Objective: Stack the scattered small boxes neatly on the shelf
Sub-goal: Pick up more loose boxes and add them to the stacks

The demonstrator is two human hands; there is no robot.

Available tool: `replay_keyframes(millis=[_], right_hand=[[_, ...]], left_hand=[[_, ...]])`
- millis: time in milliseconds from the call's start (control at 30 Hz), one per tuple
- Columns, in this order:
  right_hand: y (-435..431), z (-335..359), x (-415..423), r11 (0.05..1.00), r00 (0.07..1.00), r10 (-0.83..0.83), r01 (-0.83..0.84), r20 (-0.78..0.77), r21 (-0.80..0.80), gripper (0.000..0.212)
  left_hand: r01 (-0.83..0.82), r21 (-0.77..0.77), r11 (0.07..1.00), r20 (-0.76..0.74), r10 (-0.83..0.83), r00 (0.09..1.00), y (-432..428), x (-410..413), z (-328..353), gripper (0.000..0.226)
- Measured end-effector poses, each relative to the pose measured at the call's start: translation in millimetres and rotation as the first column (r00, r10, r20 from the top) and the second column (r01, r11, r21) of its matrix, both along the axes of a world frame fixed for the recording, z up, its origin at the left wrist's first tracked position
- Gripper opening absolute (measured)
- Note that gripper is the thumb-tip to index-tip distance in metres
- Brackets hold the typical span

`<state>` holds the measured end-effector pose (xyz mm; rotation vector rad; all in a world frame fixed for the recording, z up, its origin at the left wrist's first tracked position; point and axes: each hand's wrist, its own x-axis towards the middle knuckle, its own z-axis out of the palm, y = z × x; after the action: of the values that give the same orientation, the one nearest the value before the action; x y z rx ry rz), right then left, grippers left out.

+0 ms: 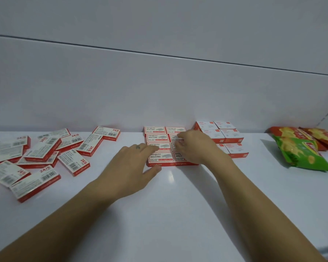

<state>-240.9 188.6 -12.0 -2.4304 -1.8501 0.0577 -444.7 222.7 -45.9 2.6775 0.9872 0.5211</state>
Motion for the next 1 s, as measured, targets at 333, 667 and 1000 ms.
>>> replay_keyframes(millis=[333, 667, 1000], right_hand=[[7.3, -15.8, -4.6, 0.990, 0.997, -0.070, 0.073, -0.022, 0.122, 0.041], [9.4, -21.2, -3.9, 0.984, 0.998, -0.056, 0.060, -0.031, 0.169, 0.039], [7.9, -21.2, -4.2, 0.985, 0.998, -0.043, 0.050, -0.043, 0.164, 0.036]], left_hand=[[0.026, 0.012, 1.000, 0.023, -0.026, 0.999, 0.9, -2.7, -1.8, 0.055], [0.029, 0.030, 0.999, 0.046, -0.031, 0.998, 1.9, -1.6, -5.9, 0.053], [0.029, 0.038, 0.999, 0.037, -0.031, 0.999, 3.7, -2.2, -9.0, 0.054]])
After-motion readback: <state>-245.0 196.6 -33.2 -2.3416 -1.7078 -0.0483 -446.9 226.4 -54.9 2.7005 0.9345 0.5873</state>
